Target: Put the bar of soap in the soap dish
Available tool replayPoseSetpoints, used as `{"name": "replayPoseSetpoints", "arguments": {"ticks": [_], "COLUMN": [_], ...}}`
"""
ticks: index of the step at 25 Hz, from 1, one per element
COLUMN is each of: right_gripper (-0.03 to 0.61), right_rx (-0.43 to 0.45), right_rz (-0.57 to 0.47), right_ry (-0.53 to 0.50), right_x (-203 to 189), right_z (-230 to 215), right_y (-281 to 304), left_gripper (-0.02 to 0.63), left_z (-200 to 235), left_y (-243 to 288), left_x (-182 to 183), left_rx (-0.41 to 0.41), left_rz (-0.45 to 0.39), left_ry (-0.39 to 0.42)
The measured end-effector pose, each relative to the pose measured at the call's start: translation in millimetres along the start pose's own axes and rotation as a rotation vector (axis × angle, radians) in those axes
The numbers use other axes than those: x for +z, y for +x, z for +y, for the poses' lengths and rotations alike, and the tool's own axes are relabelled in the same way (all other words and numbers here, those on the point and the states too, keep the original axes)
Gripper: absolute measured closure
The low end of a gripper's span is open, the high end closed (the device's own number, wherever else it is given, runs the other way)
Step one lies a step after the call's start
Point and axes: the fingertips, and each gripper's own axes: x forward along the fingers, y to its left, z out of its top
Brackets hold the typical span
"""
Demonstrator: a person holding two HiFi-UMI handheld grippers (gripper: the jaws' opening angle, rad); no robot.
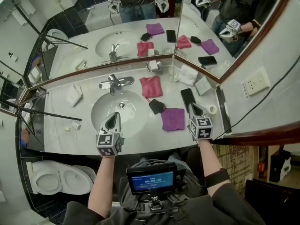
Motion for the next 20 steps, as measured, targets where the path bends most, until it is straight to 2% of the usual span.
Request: {"name": "replayPoseSetpoints", "arguments": {"ticks": [5, 10, 16, 20], "right_gripper": [0.560, 0.560, 0.558, 0.540], "right_rx": [0.020, 0.069, 0.129, 0.141], "right_rz": [-0.009, -0.036, -0.048, -0.041], "right_ry": [0.052, 0.272, 0.447, 0.551], "right_x": [2, 14, 33, 38], "right_z": [7, 21, 49, 64], "right_y": [5, 20, 52, 82], "left_gripper": [0.614, 0.614, 0.614, 0.614], "left_z": [-1, -4, -8, -5], "left_y": [2, 7, 15, 24], "left_x": [1, -1, 1, -6], "left_rx": [0.004, -0.009, -0.020, -0.052], "left_rz": [0.005, 0.013, 0.022, 0.045], "left_ry": [0.006, 0.013, 0.015, 0.046]}}
